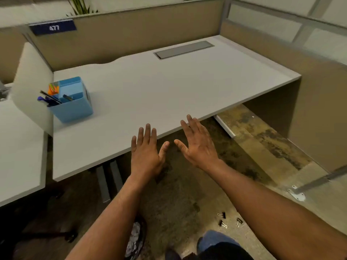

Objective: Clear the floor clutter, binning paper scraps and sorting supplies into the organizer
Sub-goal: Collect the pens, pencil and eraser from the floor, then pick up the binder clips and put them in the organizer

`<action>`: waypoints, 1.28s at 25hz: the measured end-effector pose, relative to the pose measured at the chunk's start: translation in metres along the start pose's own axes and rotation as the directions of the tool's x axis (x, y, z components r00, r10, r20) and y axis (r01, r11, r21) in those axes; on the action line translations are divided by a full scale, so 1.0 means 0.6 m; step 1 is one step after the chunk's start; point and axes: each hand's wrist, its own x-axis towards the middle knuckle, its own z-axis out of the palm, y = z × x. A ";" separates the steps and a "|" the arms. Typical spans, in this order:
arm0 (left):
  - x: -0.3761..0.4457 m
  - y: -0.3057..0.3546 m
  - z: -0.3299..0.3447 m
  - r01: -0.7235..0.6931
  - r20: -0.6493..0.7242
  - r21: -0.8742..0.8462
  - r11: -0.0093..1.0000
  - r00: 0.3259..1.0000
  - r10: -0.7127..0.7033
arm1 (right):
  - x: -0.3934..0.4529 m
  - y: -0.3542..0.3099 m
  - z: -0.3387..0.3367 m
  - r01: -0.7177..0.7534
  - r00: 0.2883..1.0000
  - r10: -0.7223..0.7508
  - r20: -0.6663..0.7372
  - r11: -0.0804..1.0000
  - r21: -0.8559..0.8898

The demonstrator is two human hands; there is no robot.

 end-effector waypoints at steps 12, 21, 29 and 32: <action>-0.007 0.264 0.155 -0.217 0.176 -0.071 0.974 0.958 0.226 | -0.192 0.287 -0.004 -0.298 0.952 0.297 0.067 0.955 -0.001; -0.014 0.461 0.313 -0.087 0.292 -0.160 0.983 0.947 0.131 | -0.246 0.571 0.054 -0.267 0.943 0.242 0.227 0.959 0.090; -0.003 0.485 0.568 0.057 0.451 -0.100 0.993 0.892 -0.006 | -0.300 0.761 0.263 -0.451 0.870 0.401 0.288 0.883 0.132; -0.018 0.479 0.690 0.034 0.563 -0.078 0.996 0.826 0.016 | -0.344 0.788 0.375 -0.524 0.817 0.444 0.367 0.838 0.153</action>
